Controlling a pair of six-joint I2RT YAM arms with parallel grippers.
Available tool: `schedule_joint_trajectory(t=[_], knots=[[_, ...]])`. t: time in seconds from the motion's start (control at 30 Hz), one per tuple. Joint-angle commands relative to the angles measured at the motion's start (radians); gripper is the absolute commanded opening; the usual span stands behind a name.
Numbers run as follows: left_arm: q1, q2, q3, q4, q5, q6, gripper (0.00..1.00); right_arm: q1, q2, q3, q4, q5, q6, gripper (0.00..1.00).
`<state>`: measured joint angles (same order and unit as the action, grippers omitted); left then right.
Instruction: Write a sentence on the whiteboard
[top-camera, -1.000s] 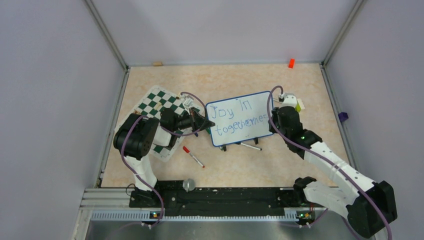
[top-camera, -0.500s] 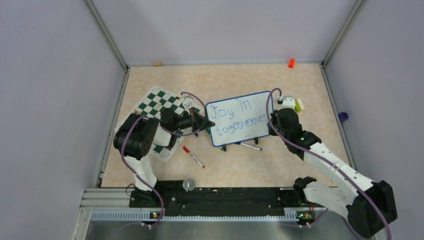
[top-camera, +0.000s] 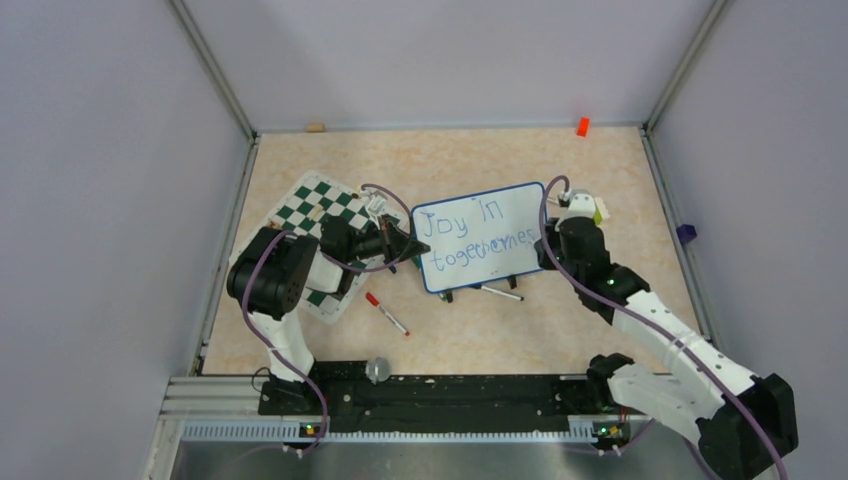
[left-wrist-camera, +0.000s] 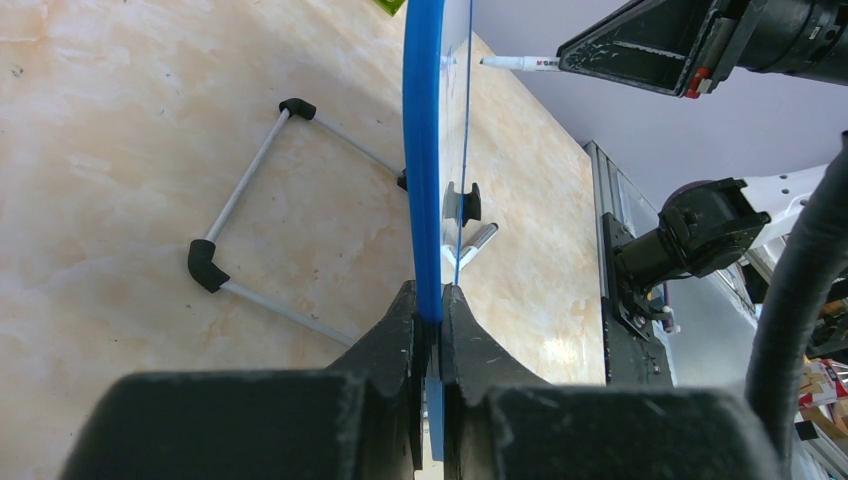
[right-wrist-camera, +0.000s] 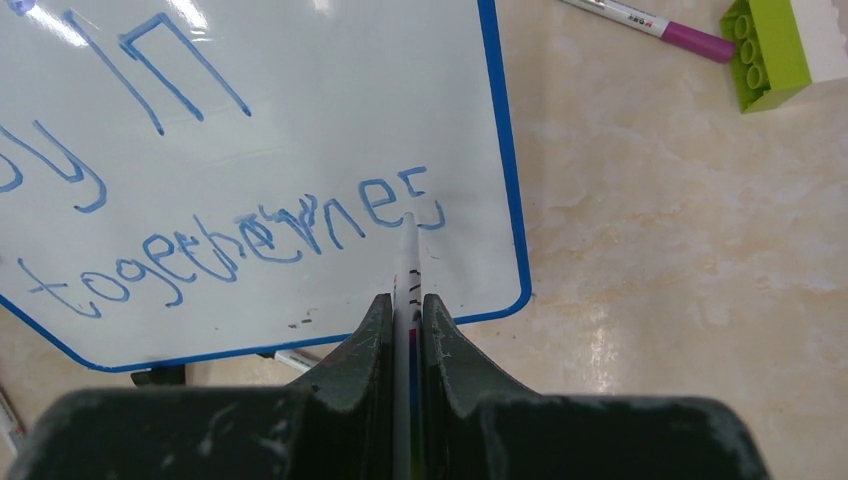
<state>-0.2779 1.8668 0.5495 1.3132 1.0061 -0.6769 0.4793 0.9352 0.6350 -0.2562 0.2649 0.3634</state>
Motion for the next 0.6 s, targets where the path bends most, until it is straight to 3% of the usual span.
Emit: schedule_joint_trajectory(t=[0.0,0.57], knots=[[-0.012,0.018,-0.025,-0.109,0.067,0.116,0.0,-0.016,-0.04,0.049,0.008,0.016,-0.001,0.0],[-0.012,0.018,-0.025,-0.111,0.067,0.115,0.0,-0.079,0.031,0.09,0.059,0.036,-0.006,0.0]])
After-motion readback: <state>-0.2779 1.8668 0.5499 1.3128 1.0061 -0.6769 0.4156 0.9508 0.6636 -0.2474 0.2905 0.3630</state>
